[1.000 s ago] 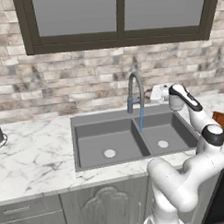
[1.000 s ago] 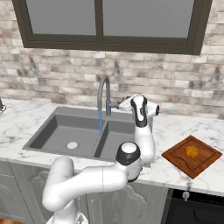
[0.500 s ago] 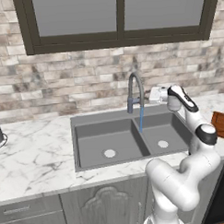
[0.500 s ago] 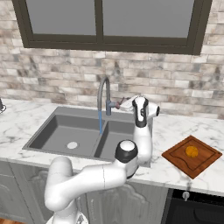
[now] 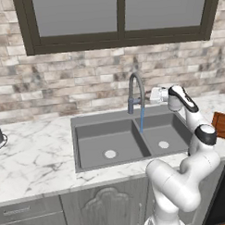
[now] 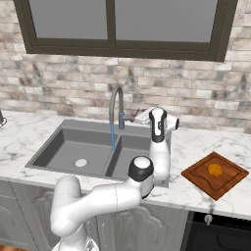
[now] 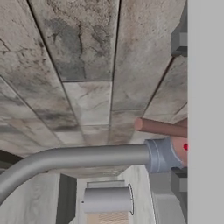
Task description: Pick the orange from the sink and place it on the cutting board to airdry. Then turn off the sink faucet.
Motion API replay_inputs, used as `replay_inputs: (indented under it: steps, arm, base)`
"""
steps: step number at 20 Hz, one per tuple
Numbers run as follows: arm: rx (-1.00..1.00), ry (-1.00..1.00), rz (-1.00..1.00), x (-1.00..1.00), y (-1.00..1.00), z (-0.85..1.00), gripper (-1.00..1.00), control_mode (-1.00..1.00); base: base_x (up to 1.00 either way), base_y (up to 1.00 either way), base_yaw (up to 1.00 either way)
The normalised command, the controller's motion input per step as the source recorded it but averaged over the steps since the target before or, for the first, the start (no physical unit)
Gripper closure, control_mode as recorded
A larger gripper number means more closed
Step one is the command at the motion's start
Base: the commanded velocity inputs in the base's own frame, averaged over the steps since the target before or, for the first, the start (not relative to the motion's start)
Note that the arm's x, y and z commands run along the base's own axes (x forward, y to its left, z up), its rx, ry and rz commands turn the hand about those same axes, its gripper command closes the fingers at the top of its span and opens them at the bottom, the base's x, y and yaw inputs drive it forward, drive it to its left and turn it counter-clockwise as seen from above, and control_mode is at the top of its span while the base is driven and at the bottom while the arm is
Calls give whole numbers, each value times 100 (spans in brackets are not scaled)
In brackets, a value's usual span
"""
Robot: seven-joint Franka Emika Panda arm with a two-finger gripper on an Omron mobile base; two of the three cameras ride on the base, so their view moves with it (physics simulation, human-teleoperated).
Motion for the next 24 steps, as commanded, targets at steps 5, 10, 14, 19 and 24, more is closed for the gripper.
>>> replay_inputs:
  steps: [5, 10, 14, 19, 24]
  arm:
    - [3, 2, 4, 21, -1, -10, -100, -100]
    - [0, 0, 5, 4, 5, 0, -100, -100]
    - [0, 0, 6, 0, 37, 1, -100, -100]
    - [-3, -2, 6, 0, 68, 8, -100, -100]
    - [-8, -3, 6, 0, 86, 17, -100, -100]
  base:
    - [0, 0, 0]
    - [0, 0, 0]
    - [0, 0, 0]
    - [0, 0, 0]
    - [0, 0, 0]
